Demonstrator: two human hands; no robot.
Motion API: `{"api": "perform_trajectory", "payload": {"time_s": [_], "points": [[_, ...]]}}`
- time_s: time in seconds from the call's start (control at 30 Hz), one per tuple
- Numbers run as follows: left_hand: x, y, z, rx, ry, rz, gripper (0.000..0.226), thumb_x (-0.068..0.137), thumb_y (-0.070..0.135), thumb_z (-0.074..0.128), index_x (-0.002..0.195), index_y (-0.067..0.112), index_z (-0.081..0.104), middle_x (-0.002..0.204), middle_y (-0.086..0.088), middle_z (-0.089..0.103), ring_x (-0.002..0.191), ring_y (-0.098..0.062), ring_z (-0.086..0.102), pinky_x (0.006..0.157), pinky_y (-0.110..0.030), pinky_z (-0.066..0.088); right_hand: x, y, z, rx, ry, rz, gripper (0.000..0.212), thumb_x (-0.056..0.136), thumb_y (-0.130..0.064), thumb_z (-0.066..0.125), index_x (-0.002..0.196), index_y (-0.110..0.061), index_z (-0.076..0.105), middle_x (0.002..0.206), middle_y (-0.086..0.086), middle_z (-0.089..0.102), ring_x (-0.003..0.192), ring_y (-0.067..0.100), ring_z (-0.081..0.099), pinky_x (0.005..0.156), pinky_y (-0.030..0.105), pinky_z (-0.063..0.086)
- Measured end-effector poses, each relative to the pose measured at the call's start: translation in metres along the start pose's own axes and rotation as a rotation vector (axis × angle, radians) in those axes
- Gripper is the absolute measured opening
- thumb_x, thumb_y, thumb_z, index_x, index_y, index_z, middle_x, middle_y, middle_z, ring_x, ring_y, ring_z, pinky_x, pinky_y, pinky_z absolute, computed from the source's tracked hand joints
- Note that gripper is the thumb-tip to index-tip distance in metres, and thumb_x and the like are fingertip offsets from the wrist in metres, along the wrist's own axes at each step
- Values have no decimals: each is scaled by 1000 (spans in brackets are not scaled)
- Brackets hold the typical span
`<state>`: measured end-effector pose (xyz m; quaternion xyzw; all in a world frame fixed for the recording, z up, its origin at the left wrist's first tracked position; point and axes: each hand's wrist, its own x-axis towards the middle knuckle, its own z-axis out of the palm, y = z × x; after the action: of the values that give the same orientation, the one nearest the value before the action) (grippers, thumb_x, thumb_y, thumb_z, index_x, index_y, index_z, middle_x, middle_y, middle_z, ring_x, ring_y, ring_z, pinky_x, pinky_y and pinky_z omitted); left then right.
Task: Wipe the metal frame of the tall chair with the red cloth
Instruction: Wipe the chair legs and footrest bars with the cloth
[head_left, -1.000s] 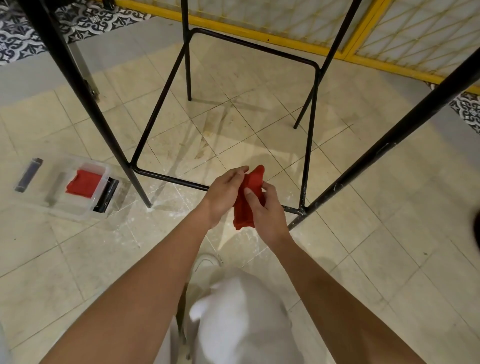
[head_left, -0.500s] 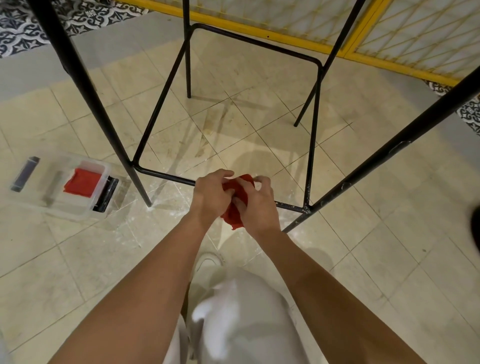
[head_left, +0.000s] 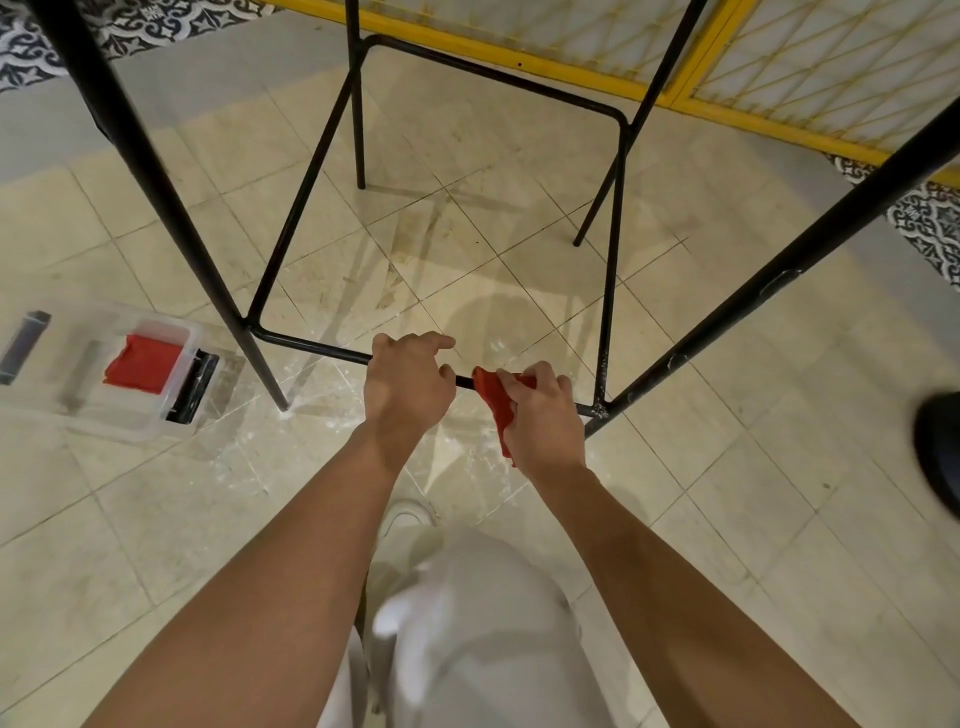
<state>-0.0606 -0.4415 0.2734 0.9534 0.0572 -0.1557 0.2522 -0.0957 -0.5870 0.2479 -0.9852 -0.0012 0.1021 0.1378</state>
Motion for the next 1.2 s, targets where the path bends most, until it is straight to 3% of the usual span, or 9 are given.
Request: {"api": "perform_trajectory", "payload": {"time_s": [0.2, 0.3, 0.43, 0.6, 0.77, 0.87, 0.93, 1.0, 1.2], "points": [[0, 0, 2, -60, 31, 12, 38, 93, 22, 49, 131, 24, 53, 118, -1, 65, 116, -26, 44, 96, -27, 39, -13, 15, -11, 62, 47, 163, 44, 90, -14, 57, 133, -19, 51, 130, 7, 44, 112, 25, 43, 86, 36, 49], [0, 0, 5, -89, 24, 19, 38, 93, 21, 50, 130, 23, 54, 120, -1, 64, 117, -25, 44, 96, -28, 41, -11, 3, -11, 89, 69, 89, 44, 91, -12, 53, 134, -17, 49, 131, 7, 44, 112, 25, 43, 88, 35, 50], [-4, 6, 14, -122, 22, 58, 35, 92, 22, 54, 127, 23, 57, 116, -2, 66, 118, -23, 45, 92, -31, 45, -5, -9, -4, 79, -45, -28, 50, 93, -14, 49, 141, -21, 39, 136, 6, 41, 116, 26, 41, 86, 38, 51], [-7, 16, 21, -128, 10, 104, 34, 92, 22, 53, 125, 24, 58, 113, -1, 66, 119, -21, 41, 88, -31, 45, -5, 3, -4, 31, -27, -22, 47, 93, -17, 51, 139, -20, 42, 129, 7, 46, 114, 27, 43, 81, 36, 52], [-7, 20, 24, -112, -25, 126, 37, 92, 19, 53, 129, 23, 55, 115, -2, 65, 121, -21, 38, 88, -30, 44, -19, 31, -5, -20, 24, 59, 55, 88, -17, 62, 139, -15, 42, 132, 10, 45, 115, 29, 45, 87, 40, 51], [-7, 22, 25, -90, -32, 138, 37, 92, 20, 52, 129, 23, 55, 114, -2, 65, 119, -22, 39, 88, -30, 43, -29, 48, -6, -57, 80, 65, 65, 74, -12, 77, 132, -9, 51, 125, 14, 53, 106, 33, 55, 75, 43, 57], [-8, 22, 25, -89, -36, 145, 37, 92, 19, 52, 129, 23, 55, 111, -3, 66, 118, -22, 40, 88, -31, 44, -33, 54, -5, -100, 108, 55, 69, 61, -12, 86, 124, -7, 58, 116, 14, 59, 95, 31, 61, 62, 40, 59], [-8, 22, 26, -88, -39, 147, 37, 92, 20, 53, 128, 23, 56, 111, -3, 66, 118, -22, 40, 88, -32, 45, -34, 55, -4, -123, 116, 57, 71, 57, -11, 88, 121, -6, 60, 112, 14, 60, 91, 30, 62, 57, 38, 58], [-12, 28, 26, -76, -60, 185, 37, 92, 22, 53, 129, 23, 55, 114, -3, 65, 119, -23, 41, 90, -33, 45, -28, 41, -6, -49, 41, 77, 65, 84, -15, 67, 141, -9, 37, 136, 12, 43, 118, 31, 47, 92, 40, 49]]}}
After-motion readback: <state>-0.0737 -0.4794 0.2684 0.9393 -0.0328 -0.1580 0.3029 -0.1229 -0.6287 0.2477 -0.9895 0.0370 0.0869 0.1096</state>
